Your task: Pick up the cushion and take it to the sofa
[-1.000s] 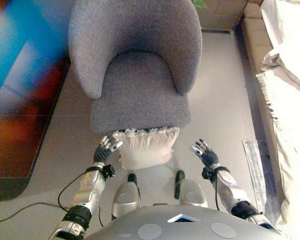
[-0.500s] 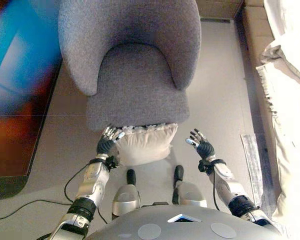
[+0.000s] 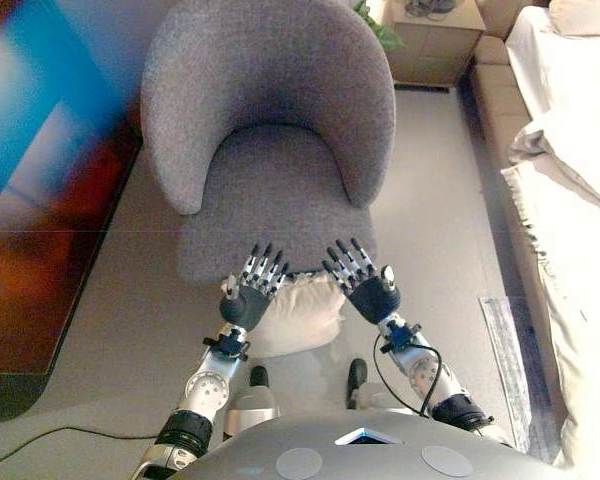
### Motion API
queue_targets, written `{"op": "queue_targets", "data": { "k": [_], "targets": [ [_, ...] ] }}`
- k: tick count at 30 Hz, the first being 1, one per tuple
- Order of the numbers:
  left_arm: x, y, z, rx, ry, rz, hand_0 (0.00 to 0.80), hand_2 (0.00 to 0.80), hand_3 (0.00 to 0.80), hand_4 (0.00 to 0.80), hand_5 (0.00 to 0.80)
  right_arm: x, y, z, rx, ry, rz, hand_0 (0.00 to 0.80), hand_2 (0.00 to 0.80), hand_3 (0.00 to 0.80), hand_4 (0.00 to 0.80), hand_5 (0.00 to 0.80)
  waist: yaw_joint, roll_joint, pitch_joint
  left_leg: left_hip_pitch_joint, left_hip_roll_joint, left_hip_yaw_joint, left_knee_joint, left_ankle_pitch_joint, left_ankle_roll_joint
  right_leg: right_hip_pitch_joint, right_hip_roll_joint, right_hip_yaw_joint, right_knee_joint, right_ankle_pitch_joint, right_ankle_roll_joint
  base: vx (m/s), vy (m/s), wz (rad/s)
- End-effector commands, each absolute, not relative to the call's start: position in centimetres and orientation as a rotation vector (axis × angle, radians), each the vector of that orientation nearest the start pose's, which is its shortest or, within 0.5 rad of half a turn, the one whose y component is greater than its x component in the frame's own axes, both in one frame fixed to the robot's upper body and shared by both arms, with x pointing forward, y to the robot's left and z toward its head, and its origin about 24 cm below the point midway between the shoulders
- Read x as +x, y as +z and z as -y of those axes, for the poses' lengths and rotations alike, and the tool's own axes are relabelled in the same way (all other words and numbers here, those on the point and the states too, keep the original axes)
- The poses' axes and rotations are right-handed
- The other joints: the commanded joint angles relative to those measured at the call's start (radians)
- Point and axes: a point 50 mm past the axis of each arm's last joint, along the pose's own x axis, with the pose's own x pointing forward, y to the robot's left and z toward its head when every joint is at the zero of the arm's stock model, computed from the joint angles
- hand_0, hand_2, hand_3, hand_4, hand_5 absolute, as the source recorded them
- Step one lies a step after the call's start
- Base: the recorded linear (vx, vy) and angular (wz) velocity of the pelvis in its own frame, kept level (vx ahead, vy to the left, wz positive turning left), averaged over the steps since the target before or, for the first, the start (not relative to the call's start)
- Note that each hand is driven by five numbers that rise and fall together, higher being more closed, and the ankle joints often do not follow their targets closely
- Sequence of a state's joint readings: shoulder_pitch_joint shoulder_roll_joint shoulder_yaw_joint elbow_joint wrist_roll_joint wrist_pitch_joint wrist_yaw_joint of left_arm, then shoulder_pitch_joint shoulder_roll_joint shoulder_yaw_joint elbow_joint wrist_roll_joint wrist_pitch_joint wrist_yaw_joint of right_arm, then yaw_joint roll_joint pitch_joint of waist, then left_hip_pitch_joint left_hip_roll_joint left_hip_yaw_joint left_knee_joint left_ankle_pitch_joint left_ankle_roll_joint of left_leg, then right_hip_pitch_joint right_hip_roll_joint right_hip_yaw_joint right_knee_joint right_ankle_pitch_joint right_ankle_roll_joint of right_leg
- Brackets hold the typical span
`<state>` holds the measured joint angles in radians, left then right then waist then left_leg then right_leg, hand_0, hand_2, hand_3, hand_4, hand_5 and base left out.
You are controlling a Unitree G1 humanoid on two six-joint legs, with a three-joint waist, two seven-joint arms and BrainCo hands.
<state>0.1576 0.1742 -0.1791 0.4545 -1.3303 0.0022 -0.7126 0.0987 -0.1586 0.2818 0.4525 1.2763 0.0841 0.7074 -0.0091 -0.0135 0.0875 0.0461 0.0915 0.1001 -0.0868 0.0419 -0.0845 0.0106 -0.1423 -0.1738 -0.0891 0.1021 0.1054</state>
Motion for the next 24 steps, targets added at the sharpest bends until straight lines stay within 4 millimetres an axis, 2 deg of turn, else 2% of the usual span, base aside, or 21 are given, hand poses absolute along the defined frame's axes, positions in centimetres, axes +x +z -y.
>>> {"op": "queue_targets", "data": {
  "k": [1, 5, 19, 22, 24],
  "targets": [
    [18.8, -4.9, -15.2, -1.312, -0.372, -0.094, 0.0, 0.0, 0.0, 0.0, 0.0, 19.6, -3.6, 11.4, 1.358, 0.565, -0.16, 0.0, 0.0, 0.0, 0.0, 0.0, 0.014, -0.016, -0.012, -0.052, 0.022, 0.04, 0.045, 0.02, 0.009, 0.014, -0.043, -0.001, 0.028, -0.011, 0.039, 0.0, 0.0, 0.0],
    [18.7, -5.0, -14.8, -1.307, -0.374, -0.114, 0.0, 0.0, 0.0, 0.0, 0.0, 19.7, -3.8, 11.2, 1.301, 0.566, -0.185, 0.0, 0.0, 0.0, 0.0, 0.0, 0.01, -0.012, -0.014, -0.047, 0.02, 0.039, 0.038, 0.021, 0.009, 0.015, -0.043, 0.003, 0.025, -0.008, 0.039, 0.0, 0.0, 0.0],
    [18.8, -5.2, -15.6, -1.212, -0.327, -0.157, 0.0, 0.0, 0.0, 0.0, 0.0, 19.2, -4.3, 11.6, 1.239, 0.54, -0.232, 0.0, 0.0, 0.0, 0.0, 0.0, 0.006, -0.009, -0.017, -0.041, 0.014, 0.04, 0.026, 0.025, 0.008, 0.013, -0.047, 0.006, 0.015, 0.0, 0.044, 0.0, 0.0, 0.0],
    [18.9, -5.9, -16.8, -0.993, -0.185, -0.236, 0.0, 0.0, 0.0, 0.0, 0.0, 19.3, -4.8, 12.1, 1.149, 0.467, -0.279, 0.0, 0.0, 0.0, 0.0, 0.0, 0.006, -0.01, -0.014, -0.042, 0.016, 0.038, 0.038, 0.02, 0.006, 0.014, -0.051, 0.004, 0.017, 0.002, 0.046, 0.016, 0.0, 0.0],
    [19.0, -6.4, -18.6, -0.675, -0.02, -0.311, 0.0, 0.0, 0.0, 0.0, 0.0, 19.4, -5.8, 13.1, 0.957, 0.349, -0.351, 0.0, 0.0, 0.0, 0.0, 0.0, 0.007, -0.012, -0.011, -0.043, 0.018, 0.037, 0.058, 0.013, 0.005, 0.017, -0.056, 0.004, 0.023, 0.0, 0.048, 0.074, 0.004, 0.0]
  ]
}}
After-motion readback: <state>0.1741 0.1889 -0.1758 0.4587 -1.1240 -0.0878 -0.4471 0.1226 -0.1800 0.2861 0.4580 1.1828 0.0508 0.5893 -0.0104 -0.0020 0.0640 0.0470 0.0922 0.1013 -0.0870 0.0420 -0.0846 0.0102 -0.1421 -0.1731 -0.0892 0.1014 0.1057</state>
